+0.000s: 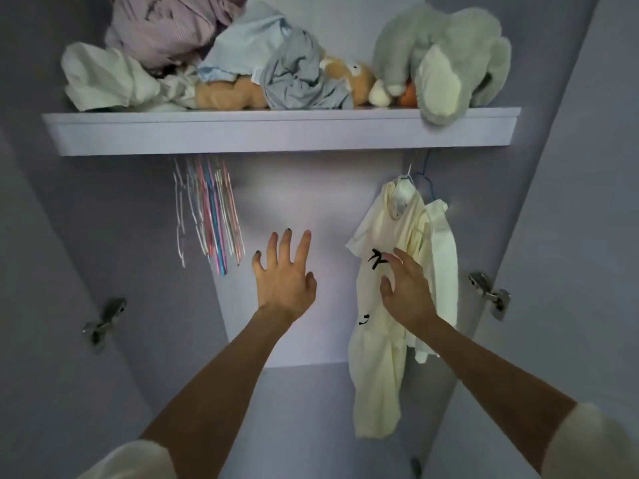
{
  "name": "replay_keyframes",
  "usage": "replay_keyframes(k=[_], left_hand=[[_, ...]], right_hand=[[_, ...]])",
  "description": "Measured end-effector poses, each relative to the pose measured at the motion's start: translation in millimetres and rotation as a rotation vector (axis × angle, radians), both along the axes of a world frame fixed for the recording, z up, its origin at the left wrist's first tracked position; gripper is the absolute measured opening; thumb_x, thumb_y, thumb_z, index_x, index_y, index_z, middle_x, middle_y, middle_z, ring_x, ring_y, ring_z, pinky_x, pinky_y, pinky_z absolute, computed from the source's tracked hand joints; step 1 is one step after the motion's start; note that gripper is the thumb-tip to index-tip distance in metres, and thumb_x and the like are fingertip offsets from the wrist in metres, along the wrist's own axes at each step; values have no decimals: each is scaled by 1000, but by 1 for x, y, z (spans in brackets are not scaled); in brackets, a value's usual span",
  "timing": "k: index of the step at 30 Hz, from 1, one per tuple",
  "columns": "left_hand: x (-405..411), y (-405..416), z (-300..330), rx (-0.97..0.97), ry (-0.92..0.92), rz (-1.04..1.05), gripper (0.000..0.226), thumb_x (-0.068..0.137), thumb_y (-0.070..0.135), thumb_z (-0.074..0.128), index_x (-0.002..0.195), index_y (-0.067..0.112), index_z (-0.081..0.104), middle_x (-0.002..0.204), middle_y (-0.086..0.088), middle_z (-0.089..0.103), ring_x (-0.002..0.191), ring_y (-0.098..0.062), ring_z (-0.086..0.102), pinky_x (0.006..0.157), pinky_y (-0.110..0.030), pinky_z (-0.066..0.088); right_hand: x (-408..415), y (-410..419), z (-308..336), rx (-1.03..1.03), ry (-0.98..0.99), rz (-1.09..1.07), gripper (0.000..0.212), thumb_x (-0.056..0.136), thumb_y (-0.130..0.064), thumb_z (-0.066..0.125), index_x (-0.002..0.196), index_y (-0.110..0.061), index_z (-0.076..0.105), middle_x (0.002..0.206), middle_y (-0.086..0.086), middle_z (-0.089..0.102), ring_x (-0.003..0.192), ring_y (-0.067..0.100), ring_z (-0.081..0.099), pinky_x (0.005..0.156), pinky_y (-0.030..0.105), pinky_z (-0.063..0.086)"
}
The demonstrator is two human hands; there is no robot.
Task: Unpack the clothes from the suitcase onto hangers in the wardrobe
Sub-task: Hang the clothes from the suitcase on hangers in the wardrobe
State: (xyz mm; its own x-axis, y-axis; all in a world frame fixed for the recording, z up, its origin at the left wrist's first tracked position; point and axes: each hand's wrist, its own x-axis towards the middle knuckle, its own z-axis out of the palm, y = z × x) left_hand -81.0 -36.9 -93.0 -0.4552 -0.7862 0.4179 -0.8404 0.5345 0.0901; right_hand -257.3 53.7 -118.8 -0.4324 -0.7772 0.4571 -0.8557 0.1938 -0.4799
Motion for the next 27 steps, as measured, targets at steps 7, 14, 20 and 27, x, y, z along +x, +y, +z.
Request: replay_keyframes(k=[7, 14, 20, 27], left_hand=[[75, 80, -90, 282, 10, 138, 63, 96, 40, 35, 149, 29, 1, 158, 2, 3, 145, -22, 2, 116, -46, 7], [146, 170, -166, 443, 46, 314, 62, 95, 32, 38, 149, 24, 8, 157, -2, 10, 144, -23, 6, 115, -46, 8], [233, 255, -236, 609, 98, 508, 57, 94, 30, 43, 146, 21, 21, 154, -2, 18, 142, -21, 13, 115, -42, 12], [371, 319, -303, 817, 202, 774, 50, 92, 26, 46, 140, 19, 33, 149, -3, 28, 137, -22, 25, 111, -40, 22]], right_hand=[[66, 50, -75, -4, -141, 252, 42, 90, -4, 50, 131, -5, 47, 133, 13, 51, 123, 29, 49, 101, 27, 33], [143, 102, -151, 270, -230, 457, 41, 90, -6, 50, 132, -6, 47, 134, 12, 50, 125, 29, 46, 105, 41, 36], [226, 153, -212, 608, -249, 629, 39, 93, -10, 44, 132, -8, 46, 133, 11, 52, 124, 26, 47, 104, 37, 37], [360, 174, -266, 904, -186, 903, 34, 95, -11, 40, 128, -9, 49, 115, 13, 65, 108, 27, 59, 89, 31, 44]])
